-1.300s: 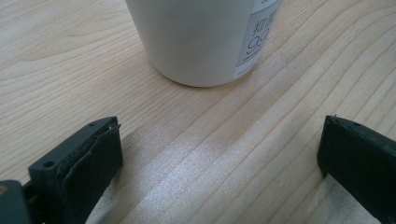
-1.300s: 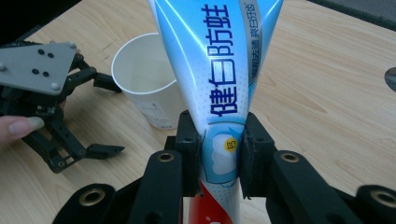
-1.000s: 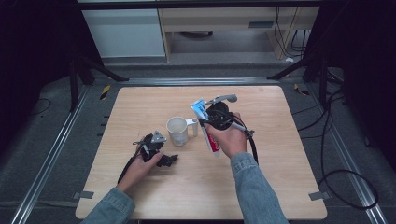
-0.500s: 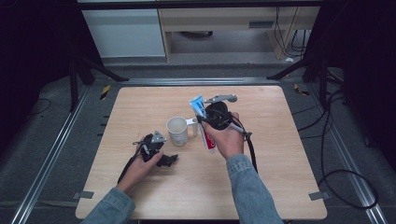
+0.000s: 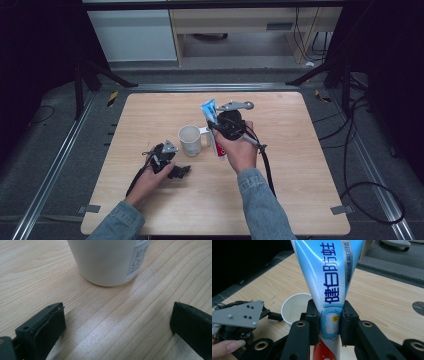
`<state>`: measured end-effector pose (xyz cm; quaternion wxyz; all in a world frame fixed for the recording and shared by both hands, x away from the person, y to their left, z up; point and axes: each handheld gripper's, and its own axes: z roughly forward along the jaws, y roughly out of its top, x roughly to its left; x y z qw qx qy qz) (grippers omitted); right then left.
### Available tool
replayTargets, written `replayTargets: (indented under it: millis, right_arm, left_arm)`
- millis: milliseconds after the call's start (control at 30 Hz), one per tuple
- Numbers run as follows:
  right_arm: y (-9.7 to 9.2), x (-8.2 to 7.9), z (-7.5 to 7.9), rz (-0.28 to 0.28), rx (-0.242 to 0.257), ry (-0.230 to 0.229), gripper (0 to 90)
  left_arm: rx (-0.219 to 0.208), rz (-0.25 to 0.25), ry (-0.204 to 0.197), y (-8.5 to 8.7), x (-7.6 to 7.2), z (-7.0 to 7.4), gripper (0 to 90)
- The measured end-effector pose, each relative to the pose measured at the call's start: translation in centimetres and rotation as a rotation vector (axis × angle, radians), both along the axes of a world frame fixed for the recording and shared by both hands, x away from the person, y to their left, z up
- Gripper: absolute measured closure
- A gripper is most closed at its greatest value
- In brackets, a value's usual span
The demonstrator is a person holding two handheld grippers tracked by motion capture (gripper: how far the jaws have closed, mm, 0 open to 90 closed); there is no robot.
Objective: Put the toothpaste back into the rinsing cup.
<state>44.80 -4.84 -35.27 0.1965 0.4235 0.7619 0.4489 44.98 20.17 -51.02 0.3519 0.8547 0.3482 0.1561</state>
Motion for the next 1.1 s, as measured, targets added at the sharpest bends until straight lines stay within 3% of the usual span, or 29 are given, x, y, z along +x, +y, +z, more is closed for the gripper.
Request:
replayTargets:
  millis: [1100]
  right_arm:
    - [1.3, -0.6, 0.7, -0.053, 0.049, -0.108, 72.8]
  left_arm:
    - [0.0, 0.001, 0.0, 0.0, 0.0, 0.0, 0.0]
